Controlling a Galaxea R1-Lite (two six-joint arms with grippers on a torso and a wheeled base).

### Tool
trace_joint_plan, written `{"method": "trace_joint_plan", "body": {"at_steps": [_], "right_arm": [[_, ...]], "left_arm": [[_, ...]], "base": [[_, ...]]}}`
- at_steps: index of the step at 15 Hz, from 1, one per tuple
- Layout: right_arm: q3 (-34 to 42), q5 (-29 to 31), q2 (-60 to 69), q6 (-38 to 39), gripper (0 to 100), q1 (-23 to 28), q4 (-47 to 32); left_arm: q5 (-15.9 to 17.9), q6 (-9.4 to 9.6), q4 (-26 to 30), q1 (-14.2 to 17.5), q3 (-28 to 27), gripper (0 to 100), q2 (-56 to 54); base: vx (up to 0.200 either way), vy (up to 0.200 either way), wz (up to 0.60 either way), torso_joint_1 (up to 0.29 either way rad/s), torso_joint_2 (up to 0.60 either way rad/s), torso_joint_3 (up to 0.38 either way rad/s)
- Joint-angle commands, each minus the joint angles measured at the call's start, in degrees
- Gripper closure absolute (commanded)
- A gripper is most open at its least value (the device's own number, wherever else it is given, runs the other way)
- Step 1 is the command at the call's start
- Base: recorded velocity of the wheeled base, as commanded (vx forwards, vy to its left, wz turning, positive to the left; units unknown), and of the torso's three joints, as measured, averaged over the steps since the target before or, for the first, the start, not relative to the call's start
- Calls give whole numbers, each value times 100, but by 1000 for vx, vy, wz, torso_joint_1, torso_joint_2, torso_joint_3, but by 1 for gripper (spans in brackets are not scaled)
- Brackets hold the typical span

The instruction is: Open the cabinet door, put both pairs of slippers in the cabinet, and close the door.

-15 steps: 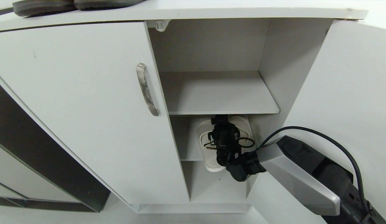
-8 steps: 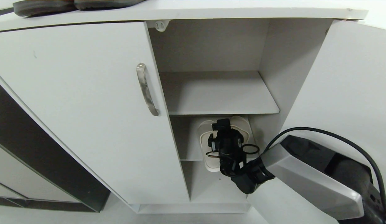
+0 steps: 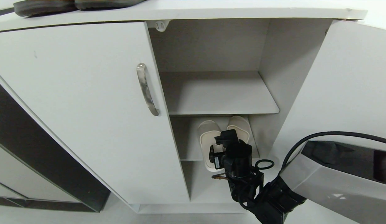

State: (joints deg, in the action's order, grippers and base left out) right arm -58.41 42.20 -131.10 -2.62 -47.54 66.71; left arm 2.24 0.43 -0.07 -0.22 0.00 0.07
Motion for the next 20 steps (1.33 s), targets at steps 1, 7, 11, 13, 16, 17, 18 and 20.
{"method": "trace_joint_plan", "body": {"at_steps": [1,7,11,13,16,17,18,20], "right_arm": [[22,-10,111,-2,0,-27,0],[5,-28,111,-10,0,-36,0],[22,-28,146,-10,0,-44,0],[22,-28,137,-10,0,-53,0],[22,-19,146,-2,0,-80,0],[31,-19,137,-2,0,-80,0],[22,-19,128,-2,0,-88,0],[22,-19,128,-2,0,-88,0]], "left_arm": [[4,1,-1,-4,0,100,10],[4,1,-1,-4,0,100,1],[4,36,-1,4,0,100,1],[4,45,-1,-4,0,100,1],[4,28,-1,-4,0,100,1],[4,28,-1,4,0,100,1],[4,19,-1,4,0,100,1],[4,19,-1,4,0,100,10]], "base": [[0,0,0,0,0,0],[-167,0,0,1,-1,4],[-100,0,0,1,1,0],[0,0,0,0,0,0],[0,0,0,0,0,0],[0,0,0,0,0,0],[0,0,0,0,0,0],[0,0,0,1,1,70]]}}
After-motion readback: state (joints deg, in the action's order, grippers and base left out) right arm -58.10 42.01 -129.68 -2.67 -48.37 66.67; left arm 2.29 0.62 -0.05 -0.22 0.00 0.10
